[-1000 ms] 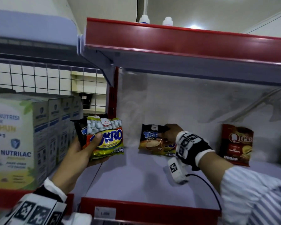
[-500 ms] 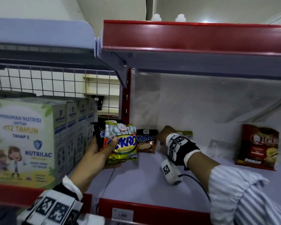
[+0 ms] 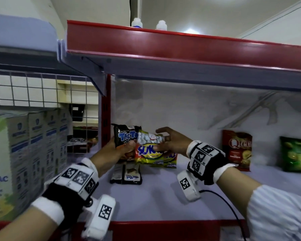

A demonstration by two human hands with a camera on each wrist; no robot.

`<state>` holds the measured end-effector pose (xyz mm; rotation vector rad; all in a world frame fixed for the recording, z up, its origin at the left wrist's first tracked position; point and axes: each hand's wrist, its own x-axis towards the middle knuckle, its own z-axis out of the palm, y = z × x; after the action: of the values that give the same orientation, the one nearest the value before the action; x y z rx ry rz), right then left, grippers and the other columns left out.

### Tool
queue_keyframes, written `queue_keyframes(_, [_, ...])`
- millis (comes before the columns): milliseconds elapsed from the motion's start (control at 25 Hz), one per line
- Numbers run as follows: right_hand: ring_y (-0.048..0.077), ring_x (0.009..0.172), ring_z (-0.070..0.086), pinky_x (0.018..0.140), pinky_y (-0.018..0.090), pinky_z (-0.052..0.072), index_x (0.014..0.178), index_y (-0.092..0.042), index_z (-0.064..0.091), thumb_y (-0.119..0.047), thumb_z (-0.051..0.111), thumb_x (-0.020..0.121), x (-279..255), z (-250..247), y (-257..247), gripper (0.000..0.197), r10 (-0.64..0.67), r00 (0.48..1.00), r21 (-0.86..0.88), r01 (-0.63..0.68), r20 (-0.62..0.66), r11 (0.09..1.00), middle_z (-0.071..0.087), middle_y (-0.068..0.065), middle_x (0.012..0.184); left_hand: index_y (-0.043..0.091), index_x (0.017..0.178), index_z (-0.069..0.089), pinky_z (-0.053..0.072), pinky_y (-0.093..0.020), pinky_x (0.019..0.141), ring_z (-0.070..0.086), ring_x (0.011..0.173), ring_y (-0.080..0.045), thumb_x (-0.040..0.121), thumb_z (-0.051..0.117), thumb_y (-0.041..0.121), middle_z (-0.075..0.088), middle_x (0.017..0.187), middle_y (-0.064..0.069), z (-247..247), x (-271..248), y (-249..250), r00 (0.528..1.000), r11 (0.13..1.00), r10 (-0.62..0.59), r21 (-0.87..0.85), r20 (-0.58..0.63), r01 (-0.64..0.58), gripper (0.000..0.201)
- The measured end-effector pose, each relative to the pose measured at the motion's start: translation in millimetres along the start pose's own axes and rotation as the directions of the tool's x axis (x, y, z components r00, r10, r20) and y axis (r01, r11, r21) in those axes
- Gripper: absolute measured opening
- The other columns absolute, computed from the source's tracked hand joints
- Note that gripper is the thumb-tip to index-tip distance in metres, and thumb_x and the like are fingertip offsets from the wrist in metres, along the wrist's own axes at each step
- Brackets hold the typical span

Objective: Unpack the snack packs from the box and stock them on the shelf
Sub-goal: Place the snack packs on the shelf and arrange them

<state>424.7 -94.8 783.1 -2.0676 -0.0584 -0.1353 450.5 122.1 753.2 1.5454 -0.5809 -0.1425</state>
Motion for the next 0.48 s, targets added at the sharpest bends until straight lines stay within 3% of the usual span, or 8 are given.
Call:
queue_keyframes(160, [0.033,0.098,0.062,0.077,0.044,0.056,0.13,-0.01,0.04,-0.014,0.078,0.076,11.7,-17.3,31.5,0.067,0.112,0.974,-0.405,-0.186,-0.198,0.895,0.056,0.018,0.123,0.011,0.118,0.056,0.048,-0.04,0.097,0.063,0.107,-0.028,0.091,0.059,0.008,0.067,0.114,-0.012,-13.4,19.5,-5.5,0.982,0.983,-0.182,-0.018,-0.047,0.181,0.027])
queue_keyframes(240, [0.036,0.105,0.06,0.081,0.045,0.055,0.131,-0.008,0.036,-0.017,0.079,0.074,16.5,-16.2,42.4,0.071,0.139,0.955,-0.45,-0.248,-0.26,0.858,0.054,0.02,0.123,0.012,0.112,0.059,0.048,-0.043,0.098,0.064,0.105,-0.03,0.088,0.063,0.009,0.07,0.109,-0.012,-20.8,22.4,-9.6,0.971,0.973,-0.232,-0.023,-0.061,0.231,0.024])
queue_keyframes(400, [0.039,0.122,0.047,0.098,0.045,0.046,0.142,-0.007,0.02,-0.024,0.08,0.073,22.3,-8.9,48.6,0.093,0.17,0.93,-0.604,-0.342,-0.325,0.72,0.037,0.023,0.136,0.013,0.106,0.061,0.054,-0.039,0.083,0.068,0.095,-0.028,0.086,0.066,0.009,0.073,0.1,-0.011,-36.5,21.8,-18.2,0.96,0.963,-0.267,-0.054,-0.084,0.263,0.021])
queue_keyframes(480, [0.04,0.13,0.035,0.104,0.046,0.041,0.142,-0.01,0.021,-0.033,0.079,0.073,20.3,-5.2,37.2,0.093,0.091,0.918,-0.691,-0.354,-0.386,0.63,0.029,0.022,0.139,0.013,0.103,0.062,0.054,-0.035,0.076,0.068,0.093,-0.026,0.085,0.067,0.009,0.073,0.099,-0.011,-45.2,21.3,-19.8,0.959,0.963,-0.269,-0.045,-0.095,0.265,0.019])
